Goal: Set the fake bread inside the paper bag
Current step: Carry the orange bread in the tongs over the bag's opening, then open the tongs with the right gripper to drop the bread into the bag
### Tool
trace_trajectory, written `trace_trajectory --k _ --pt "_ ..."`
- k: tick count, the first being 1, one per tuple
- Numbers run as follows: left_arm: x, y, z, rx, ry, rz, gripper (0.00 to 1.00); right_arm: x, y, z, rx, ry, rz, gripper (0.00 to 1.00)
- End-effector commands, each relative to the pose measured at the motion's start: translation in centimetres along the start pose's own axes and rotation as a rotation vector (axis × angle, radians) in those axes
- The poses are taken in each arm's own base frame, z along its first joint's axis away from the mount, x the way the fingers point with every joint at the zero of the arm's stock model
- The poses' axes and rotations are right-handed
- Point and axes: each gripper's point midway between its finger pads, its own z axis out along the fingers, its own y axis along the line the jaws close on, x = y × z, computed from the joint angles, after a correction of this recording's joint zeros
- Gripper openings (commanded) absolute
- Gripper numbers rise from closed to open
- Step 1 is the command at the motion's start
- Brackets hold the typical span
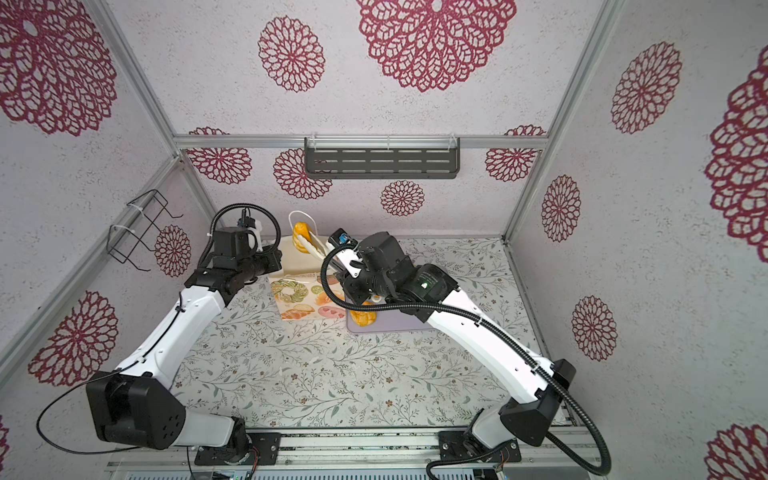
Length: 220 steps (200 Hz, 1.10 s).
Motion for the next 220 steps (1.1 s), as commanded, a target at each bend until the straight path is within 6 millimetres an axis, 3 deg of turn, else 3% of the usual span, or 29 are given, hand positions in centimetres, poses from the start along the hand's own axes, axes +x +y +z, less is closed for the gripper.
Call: trace_trajectory --k 1,76,122,152,220 --pt "0.2 -1.0 -0.7 0.026 0.000 0.025 0.00 -3.2 0.6 -0.9 -0.033 -0.140 0.031 0.22" --pt "0.2 -1.0 -0.8 0.028 -0.002 0.025 0.00 -1.1 1.4 1.4 -0.074 -0.102 0.066 0.22" --pt "0.2 -1.1 -0.7 0.035 -0.001 0.022 0.00 0.1 0.8 2.1 -0.041 -0.075 0.102 0.31" --pt "0.2 -1.1 -0.8 0.036 -0.003 0.023 0.00 0.2 0.9 2.3 -0.048 -0.068 0.113 0.38" --pt "0.2 -1.3 -0.9 0.040 -0.004 0.023 0.00 -0.8 0.7 1.2 -0.045 -0.109 0.123 0.39"
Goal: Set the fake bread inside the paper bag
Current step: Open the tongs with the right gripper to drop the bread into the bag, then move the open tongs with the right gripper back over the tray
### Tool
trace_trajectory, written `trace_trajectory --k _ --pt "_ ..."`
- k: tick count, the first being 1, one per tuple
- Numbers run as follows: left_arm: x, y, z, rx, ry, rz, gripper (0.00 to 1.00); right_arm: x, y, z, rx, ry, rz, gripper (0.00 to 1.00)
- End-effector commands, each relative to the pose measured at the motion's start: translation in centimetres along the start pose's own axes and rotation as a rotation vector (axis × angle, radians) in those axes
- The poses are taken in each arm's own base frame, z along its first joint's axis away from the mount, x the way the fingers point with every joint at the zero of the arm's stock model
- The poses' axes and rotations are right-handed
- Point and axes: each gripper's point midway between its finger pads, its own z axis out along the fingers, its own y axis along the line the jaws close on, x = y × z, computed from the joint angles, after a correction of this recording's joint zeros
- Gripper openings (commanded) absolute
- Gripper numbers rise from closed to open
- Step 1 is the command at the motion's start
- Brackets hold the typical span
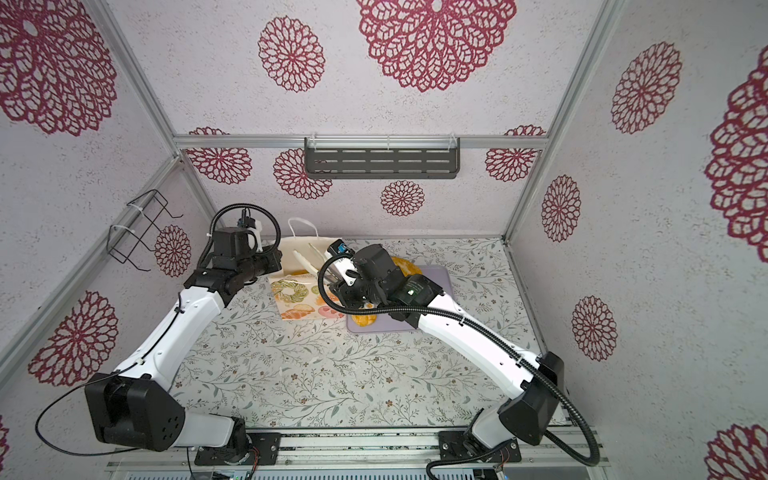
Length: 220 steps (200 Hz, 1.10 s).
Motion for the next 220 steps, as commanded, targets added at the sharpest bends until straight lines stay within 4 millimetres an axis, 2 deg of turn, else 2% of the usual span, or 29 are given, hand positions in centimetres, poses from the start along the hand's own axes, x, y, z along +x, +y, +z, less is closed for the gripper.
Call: trace_trajectory --k 1,54,110,158,220 --pt "0.1 -1.1 -0.7 0.037 -0.006 0.019 0.00 -3.5 0.2 -2.2 -0.001 -0.128 0.015 0.39" --pt "0.1 -1.1 -0.7 0.037 -0.006 0.017 0.00 -4.4 -0.1 -3.4 0.020 -0.169 0.015 0.40" --pt "0.2 -1.2 -0.6 0.040 -0.003 0.016 0.00 -5.0 -1.8 -5.7 0.068 -0.211 0.019 0.41" --pt "0.2 -1.1 -0.5 0.038 -0.003 0.015 0.00 -5.2 -4.6 -7.8 0.121 -0.229 0.044 0.41" --pt "0.3 -1.1 -0.4 0.040 0.001 0.015 0.00 -2.4 -10.3 -9.1 0.216 -0.174 0.127 0.41"
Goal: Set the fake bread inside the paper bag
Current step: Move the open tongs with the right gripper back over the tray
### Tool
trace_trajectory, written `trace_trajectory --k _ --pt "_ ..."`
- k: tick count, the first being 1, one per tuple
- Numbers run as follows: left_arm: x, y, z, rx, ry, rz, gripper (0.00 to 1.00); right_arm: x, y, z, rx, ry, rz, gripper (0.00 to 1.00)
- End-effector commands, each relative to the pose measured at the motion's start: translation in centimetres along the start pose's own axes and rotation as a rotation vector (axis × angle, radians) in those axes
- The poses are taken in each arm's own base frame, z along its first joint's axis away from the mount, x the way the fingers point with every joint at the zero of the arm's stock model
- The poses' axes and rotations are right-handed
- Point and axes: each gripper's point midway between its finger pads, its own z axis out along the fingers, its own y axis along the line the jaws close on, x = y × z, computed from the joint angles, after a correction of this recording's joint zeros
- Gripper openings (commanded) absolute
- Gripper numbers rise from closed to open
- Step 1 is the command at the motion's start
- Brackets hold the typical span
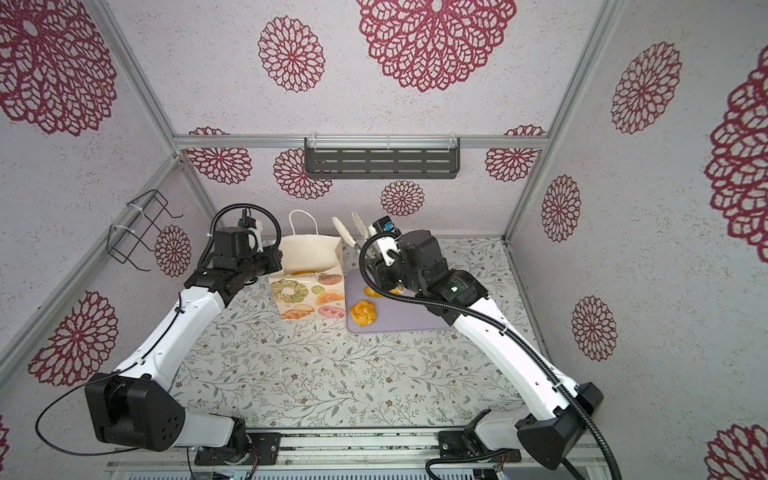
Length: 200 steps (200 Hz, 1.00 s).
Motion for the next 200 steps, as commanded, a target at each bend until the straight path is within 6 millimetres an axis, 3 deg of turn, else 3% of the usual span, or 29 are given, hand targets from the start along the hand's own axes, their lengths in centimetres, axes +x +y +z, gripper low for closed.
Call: trace_trajectory --k 1,88,137,200 --pt "0.3 -1.0 -0.4 0.037 0.001 0.013 0.00 -1.3 -1.6 -1.8 0.016 -0.052 0.023 0.41" --pt "0.4 -0.9 -0.3 0.027 0.003 0.019 0.00 3.1 -7.8 0.1 0.103 0.120 0.054 0.41" --pt "0.4 -0.9 -0.2 0.029 0.006 0.022 0.00 4.6 -10.0 0.8 0.140 0.176 0.053 0.43" --pt "0.4 -0.9 -0.2 0.027 0.008 0.022 0.00 7.5 -11.1 2.8 0.095 0.228 0.028 0.46"
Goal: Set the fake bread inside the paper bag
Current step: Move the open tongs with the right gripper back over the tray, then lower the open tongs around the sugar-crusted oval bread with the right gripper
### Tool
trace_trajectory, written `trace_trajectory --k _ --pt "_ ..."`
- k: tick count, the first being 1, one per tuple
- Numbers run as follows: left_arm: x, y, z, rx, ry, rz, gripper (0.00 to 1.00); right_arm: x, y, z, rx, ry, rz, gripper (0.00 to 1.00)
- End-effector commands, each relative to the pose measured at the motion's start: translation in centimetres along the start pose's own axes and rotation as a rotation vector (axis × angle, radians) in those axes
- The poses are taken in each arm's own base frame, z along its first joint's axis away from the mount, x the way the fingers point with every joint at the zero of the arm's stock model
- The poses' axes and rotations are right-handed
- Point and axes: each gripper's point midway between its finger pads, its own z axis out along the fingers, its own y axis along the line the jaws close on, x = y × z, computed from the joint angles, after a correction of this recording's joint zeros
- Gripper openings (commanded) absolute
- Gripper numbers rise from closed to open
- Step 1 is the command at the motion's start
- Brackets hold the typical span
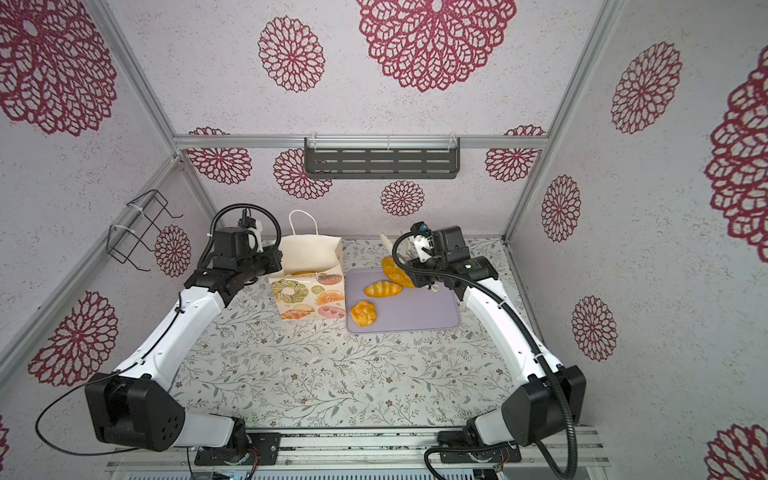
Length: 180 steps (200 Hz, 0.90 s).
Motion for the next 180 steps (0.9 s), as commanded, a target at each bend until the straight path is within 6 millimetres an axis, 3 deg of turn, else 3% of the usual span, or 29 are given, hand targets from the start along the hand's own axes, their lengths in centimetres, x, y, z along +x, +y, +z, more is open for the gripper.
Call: trace_trajectory --k 1,132,180 --pt "0.4 -0.9 -0.2 0.028 0.008 0.021 0.00 -1.0 -0.1 0.1 -0.025 -0.053 -0.059 0.46" --pt "0.5 -0.9 -0.2 0.027 0.009 0.026 0.00 3.0 -5.3 4.6 0.076 0.151 -0.141 0.54" --pt "0.4 -0.9 -0.4 0.020 0.007 0.031 0.00 4.1 -6.1 6.4 0.070 0.219 -0.153 0.54"
